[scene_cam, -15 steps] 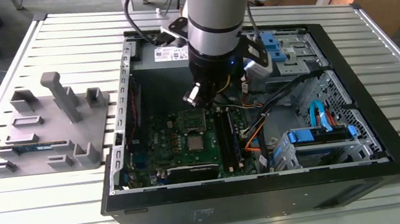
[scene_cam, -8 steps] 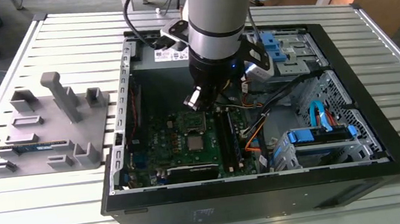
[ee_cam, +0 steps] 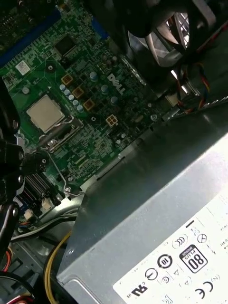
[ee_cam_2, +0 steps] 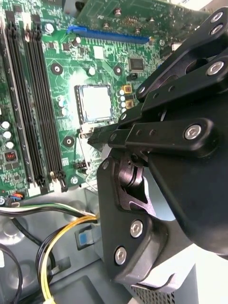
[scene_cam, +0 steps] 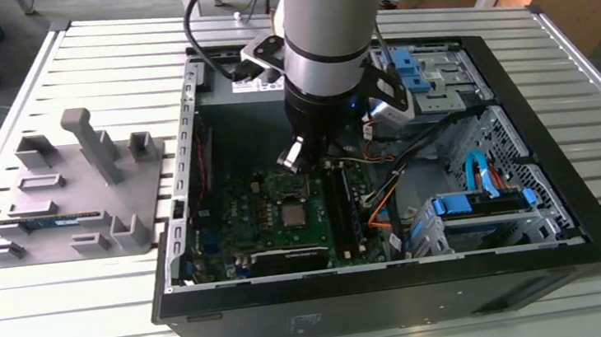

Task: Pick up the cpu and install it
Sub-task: 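Close the cpu cover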

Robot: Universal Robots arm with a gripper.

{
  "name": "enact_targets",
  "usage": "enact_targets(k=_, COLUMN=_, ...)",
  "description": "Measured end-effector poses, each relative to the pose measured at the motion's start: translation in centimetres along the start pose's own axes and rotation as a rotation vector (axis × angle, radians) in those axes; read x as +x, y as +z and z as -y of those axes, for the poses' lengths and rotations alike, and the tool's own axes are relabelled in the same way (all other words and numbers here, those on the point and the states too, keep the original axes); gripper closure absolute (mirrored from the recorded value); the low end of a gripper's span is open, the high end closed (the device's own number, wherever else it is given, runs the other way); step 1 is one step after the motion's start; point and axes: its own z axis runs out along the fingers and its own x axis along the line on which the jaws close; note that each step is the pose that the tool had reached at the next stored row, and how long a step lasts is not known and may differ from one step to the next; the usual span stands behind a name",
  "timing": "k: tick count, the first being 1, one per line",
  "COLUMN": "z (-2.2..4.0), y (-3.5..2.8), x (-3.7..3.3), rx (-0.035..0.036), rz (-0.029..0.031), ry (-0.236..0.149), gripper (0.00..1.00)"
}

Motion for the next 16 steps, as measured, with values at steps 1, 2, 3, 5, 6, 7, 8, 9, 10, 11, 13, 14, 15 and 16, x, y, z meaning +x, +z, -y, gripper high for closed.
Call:
enact_targets(k=1, z=0.07, y=-0.01, x=0.08, rx=0.0, rz=-0.0001, ry=-0.001, gripper=0.89)
enact_targets(k=2, z=0.14, y=-0.02, x=0.16, rx=-0.0001, rz=-0.0002, ry=-0.003, gripper=0.89)
enact_targets(k=3, z=0.22, y=-0.03, x=0.25, rx=-0.0002, rz=-0.0003, ry=-0.004, gripper=0.89)
enact_targets(k=5, z=0.37, y=-0.05, x=0.43, rx=-0.0003, rz=-0.0006, ry=-0.008, gripper=0.89)
enact_targets(k=6, z=0.45, y=-0.06, x=0.52, rx=-0.0004, rz=-0.0007, ry=-0.009, gripper=0.89)
enact_targets(k=7, z=0.53, y=-0.07, x=0.61, rx=-0.0005, rz=-0.0008, ry=-0.011, gripper=0.89)
enact_targets(k=8, z=0.6, y=-0.07, x=0.69, rx=-0.0005, rz=-0.0009, ry=-0.012, gripper=0.89)
enact_targets(k=9, z=0.65, y=-0.08, x=0.75, rx=-0.0006, rz=-0.0009, ry=-0.014, gripper=0.89)
enact_targets(k=10, z=0.68, y=-0.09, x=0.79, rx=-0.0006, rz=-0.0011, ry=-0.015, gripper=0.89)
enact_targets(k=11, z=0.71, y=-0.09, x=0.82, rx=-0.0007, rz=-0.0011, ry=-0.016, gripper=0.89)
enact_targets(k=13, z=0.75, y=-0.09, x=0.87, rx=-0.0009, rz=-0.0012, ry=-0.019, gripper=0.89)
enact_targets(k=14, z=0.77, y=-0.09, x=0.89, rx=-0.001, rz=-0.0012, ry=-0.02, gripper=0.89)
enact_targets(k=15, z=0.78, y=-0.09, x=0.9, rx=-0.001, rz=-0.0012, ry=-0.021, gripper=0.89)
enact_targets(k=16, z=0.78, y=-0.09, x=0.9, rx=-0.001, rz=-0.0013, ry=-0.021, gripper=0.89)
